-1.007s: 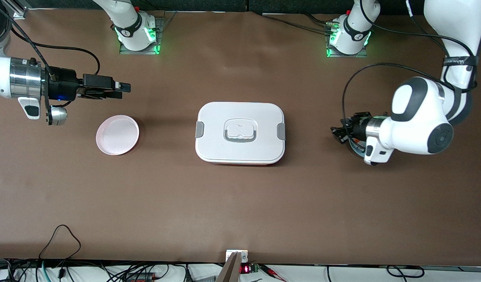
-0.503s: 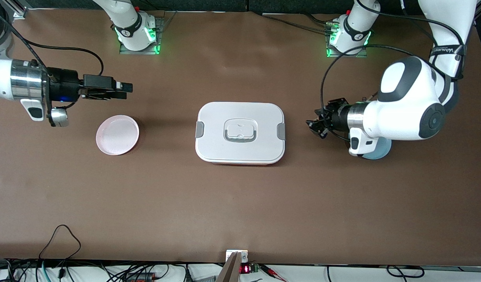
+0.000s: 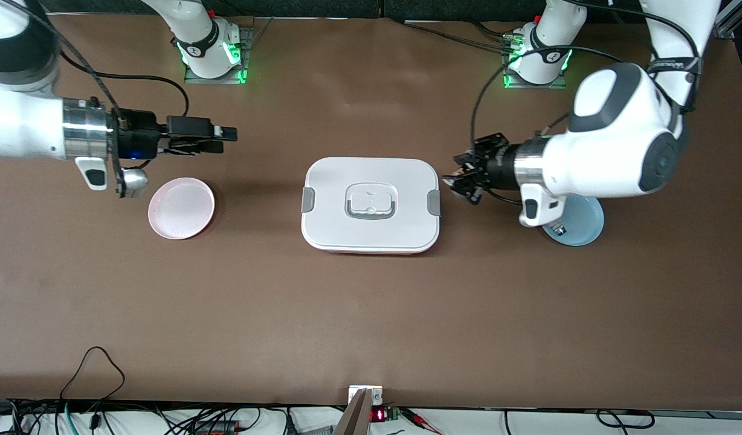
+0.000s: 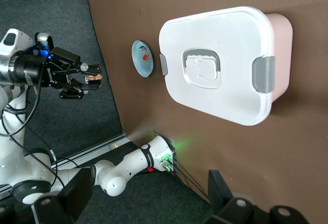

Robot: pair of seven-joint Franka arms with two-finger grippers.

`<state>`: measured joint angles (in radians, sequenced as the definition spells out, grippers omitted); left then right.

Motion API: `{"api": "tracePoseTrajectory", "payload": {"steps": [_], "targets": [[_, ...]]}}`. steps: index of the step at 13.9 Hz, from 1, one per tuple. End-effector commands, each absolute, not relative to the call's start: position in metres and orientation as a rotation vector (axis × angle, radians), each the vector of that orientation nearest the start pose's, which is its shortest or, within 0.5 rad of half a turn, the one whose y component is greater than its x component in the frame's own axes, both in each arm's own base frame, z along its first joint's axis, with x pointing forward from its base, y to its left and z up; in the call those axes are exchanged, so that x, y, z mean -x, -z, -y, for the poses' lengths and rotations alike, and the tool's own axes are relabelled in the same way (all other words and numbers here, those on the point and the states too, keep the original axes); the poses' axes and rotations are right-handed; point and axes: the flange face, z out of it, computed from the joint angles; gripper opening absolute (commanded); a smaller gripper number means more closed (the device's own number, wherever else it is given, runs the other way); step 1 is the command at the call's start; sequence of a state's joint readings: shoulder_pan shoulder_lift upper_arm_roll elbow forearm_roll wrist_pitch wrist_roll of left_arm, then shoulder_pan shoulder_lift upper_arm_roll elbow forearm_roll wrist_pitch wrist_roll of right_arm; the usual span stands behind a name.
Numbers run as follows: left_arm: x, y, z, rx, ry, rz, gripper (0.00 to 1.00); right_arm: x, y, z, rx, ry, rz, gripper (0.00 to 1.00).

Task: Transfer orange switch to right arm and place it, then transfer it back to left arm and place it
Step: 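Lift the switch with the left gripper while the right gripper moves inward, then carry the switch over the box toward the right gripper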

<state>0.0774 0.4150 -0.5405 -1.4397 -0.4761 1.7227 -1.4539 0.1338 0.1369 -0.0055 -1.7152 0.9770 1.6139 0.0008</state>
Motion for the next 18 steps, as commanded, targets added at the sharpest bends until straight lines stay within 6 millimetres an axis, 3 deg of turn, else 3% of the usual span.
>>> {"api": "tracePoseTrajectory", "payload": {"steps": [1,4,9,14,18], "targets": [[-0.591,-0.506,0.321,2.785,-1.049,1.834,0.0,-0.577,-0.533,-0.175,2.136,-0.315,-0.046,1.0],[-0.586,-0.529,0.35,2.777,-1.105,1.938,0.0,-0.578,-0.53,-0.179,2.118,-0.315,-0.048,1.0],[-0.557,-0.568,0.417,2.748,-1.143,2.039,0.0,-0.579,-0.531,-0.193,2.128,-0.279,-0.052,1.0],[-0.552,-0.577,0.441,2.632,-1.164,2.231,0.0,-0.581,-0.541,-0.217,2.122,-0.166,-0.05,1.0],[-0.554,-0.578,0.448,2.553,-1.127,2.37,0.0,-0.578,-0.554,-0.221,2.075,-0.149,-0.056,1.0]]}}
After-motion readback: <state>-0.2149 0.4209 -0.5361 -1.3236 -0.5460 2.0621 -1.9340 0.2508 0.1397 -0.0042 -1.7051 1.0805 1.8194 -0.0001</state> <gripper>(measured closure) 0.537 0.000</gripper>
